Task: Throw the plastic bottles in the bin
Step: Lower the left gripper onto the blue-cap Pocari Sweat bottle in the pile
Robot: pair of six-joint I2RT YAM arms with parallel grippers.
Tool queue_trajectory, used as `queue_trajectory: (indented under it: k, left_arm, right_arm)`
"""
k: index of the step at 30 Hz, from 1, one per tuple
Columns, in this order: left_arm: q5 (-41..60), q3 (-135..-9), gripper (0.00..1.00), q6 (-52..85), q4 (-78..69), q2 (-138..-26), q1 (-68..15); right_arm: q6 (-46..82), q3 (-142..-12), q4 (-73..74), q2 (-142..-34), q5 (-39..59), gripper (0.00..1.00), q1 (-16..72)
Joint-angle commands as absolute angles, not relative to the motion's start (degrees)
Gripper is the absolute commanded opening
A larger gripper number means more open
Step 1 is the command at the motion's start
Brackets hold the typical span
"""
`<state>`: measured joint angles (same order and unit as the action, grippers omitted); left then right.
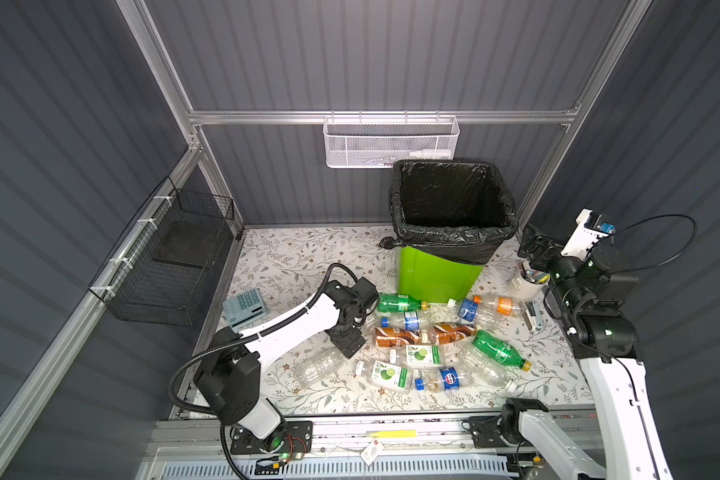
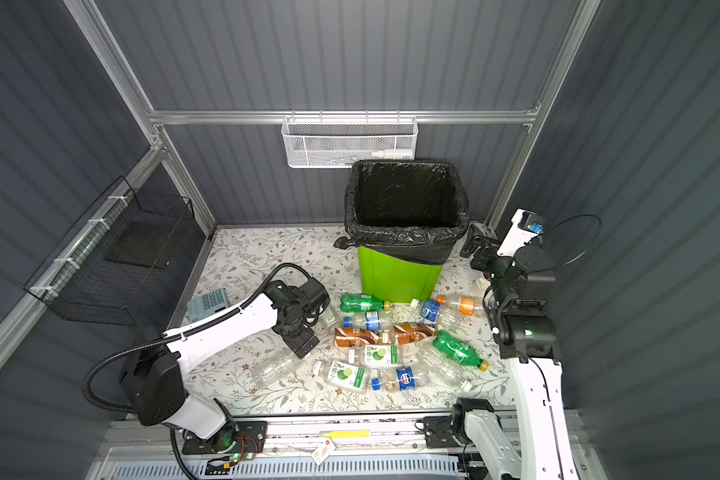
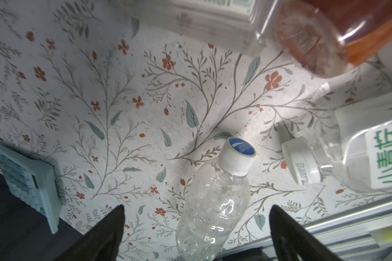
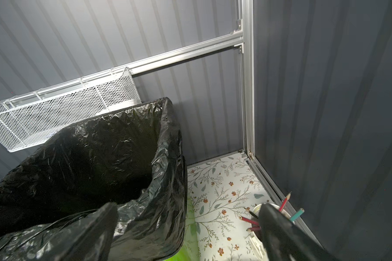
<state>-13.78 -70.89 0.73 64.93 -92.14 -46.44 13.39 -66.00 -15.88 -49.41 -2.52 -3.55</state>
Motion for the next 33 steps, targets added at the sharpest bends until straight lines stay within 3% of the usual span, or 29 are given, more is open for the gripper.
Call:
queue_trajectory:
  k: [1,6,27,33]
  left_arm:
    - [-12.24,-72.06,0.98,7.41,68.46,-95.88,-48.05]
    - [-13.69,-68.26,1.00,14.75,67.38,-91.11,-48.75]
    - [-15.70,-60.20,1.00,28.59,64.35,-96.14,-49.47]
    - [-16.27,-59.57,0.95,29.00,62.45,-99.91,-49.38]
  right_arm:
    - [14.25,-65.82,-14.01,-48.98,-1.37,0.99,-3.84]
    - [14.06,-65.21,-14.17,-49.02,-1.68,0.99,-4.31]
    - [15.73,-65.35,-13.67,-51.00,0.61,0.99,-4.98]
    - [15.79,-65.45,-14.12,-50.74,0.29,0.99,-5.01]
